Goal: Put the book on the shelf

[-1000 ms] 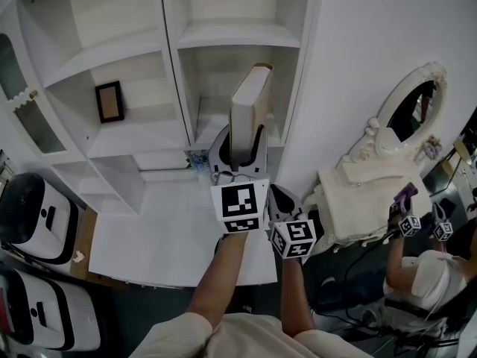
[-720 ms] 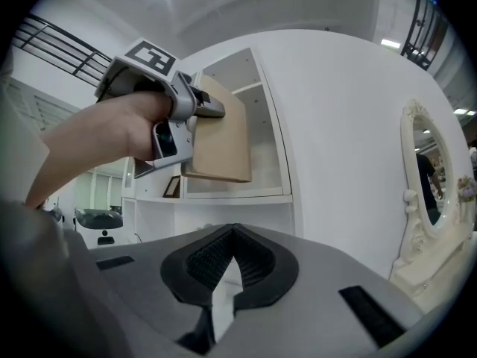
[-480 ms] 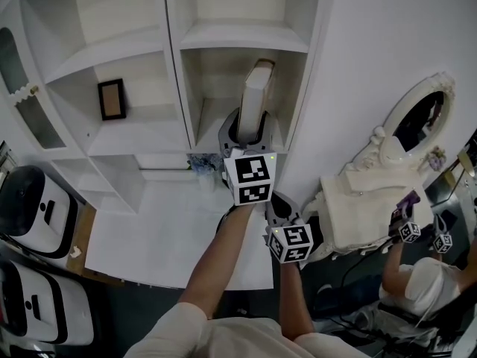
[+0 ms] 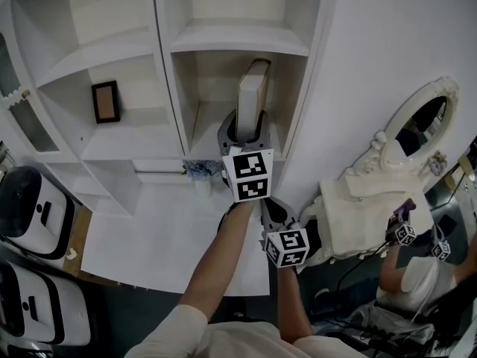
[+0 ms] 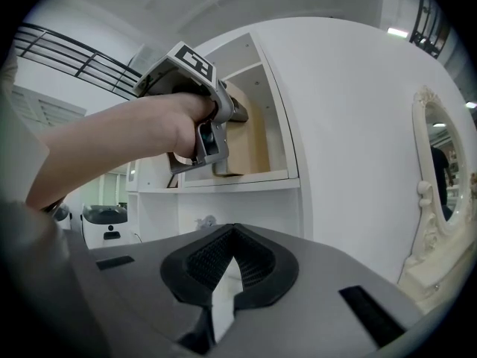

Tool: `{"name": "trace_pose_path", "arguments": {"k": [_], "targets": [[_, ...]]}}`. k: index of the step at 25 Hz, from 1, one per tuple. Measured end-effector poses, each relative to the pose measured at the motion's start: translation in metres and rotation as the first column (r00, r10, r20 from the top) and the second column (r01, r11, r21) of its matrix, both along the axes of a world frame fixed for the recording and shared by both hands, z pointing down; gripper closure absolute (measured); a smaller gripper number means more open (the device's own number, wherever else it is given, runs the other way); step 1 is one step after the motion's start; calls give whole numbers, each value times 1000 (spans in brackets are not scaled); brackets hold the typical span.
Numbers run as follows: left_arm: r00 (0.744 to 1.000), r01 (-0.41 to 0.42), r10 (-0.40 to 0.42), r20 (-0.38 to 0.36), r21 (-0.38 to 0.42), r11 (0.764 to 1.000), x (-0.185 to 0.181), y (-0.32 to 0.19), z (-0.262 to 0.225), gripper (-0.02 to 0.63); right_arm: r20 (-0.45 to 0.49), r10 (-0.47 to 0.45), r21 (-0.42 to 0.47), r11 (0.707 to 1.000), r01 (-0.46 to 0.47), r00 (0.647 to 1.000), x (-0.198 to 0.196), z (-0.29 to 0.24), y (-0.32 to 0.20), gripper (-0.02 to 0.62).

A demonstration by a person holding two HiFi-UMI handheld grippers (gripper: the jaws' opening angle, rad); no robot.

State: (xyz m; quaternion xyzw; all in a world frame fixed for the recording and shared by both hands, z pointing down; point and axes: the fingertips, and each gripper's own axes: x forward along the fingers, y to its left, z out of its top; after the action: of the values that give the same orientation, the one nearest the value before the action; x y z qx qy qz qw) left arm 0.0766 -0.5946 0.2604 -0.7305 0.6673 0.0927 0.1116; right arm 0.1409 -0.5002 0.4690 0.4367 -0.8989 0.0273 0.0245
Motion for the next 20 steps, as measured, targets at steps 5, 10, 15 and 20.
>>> {"name": "trace_pose_path", "arguments": {"k": [5,10,15,20], "targets": [[1000,3,-3,5,-10,1000,-1,-24,1,383,-10,-5,-4,1000,5,1000,1,4,-12,571],[1000,15,-15,-7,-19,1000,2,-48,2,383,-14,3,-3,1000,-3,1000,9,3,-26,571],[999,20,-21,-31,-41,999,9,-79,10,383,-19,1,-13,1000,-1,1000,9,6,-39,571],[999,24,-26,-32,-49,998,10,-99,8,383,-9,12,-7,1000,-12,1000,14,1,-47,571]]}}
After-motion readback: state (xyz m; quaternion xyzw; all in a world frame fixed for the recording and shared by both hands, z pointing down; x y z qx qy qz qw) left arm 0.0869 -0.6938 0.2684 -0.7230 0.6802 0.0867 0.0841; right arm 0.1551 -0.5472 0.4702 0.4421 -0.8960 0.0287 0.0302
